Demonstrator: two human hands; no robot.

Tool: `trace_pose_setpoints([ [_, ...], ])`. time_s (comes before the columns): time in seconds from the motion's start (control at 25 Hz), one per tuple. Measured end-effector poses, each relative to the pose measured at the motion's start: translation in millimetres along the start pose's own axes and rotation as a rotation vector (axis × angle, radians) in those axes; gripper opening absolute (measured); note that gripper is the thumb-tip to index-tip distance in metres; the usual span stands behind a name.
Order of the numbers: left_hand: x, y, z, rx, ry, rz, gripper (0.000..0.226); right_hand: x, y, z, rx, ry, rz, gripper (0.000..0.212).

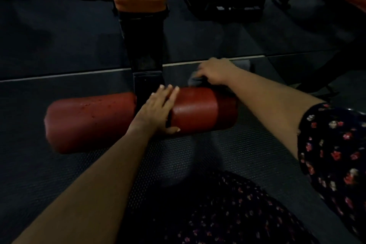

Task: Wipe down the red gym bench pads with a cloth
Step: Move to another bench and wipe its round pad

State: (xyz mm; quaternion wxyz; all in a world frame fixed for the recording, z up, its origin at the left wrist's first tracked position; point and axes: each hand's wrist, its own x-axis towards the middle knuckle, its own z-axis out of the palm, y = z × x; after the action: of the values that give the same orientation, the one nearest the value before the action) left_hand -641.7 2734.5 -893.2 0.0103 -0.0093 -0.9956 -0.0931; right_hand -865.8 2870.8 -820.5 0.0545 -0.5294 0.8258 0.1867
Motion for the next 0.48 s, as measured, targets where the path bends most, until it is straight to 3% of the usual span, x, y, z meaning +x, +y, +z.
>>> trace_pose_setpoints([
  [0.12, 3.4, -0.4, -8.9, -0.068, -0.003, -0.072, 0.132, -43.6, 40.1, 42.5, 0.408, 0.031, 0.277, 0.054],
  [0.24, 10.1, 10.7, -6.5, -0.016, -0.122, -0.023, 0.13, -87.6, 24.2, 88.0, 0.805, 0.251, 0.569, 0.057],
  [0.36, 18.0, 14.4, -7.4, 0.044, -0.123, -0.021, 0.126, -122.7, -18.3, 107.5, 0.945, 0.45, 0.711, 0.061],
  [0.48, 20.0, 8.2, -10.9, 0.063, -0.122, -0.004, 0.128, -147.6, -54.5, 116.0, 0.94, 0.563, 0.683, 0.068],
])
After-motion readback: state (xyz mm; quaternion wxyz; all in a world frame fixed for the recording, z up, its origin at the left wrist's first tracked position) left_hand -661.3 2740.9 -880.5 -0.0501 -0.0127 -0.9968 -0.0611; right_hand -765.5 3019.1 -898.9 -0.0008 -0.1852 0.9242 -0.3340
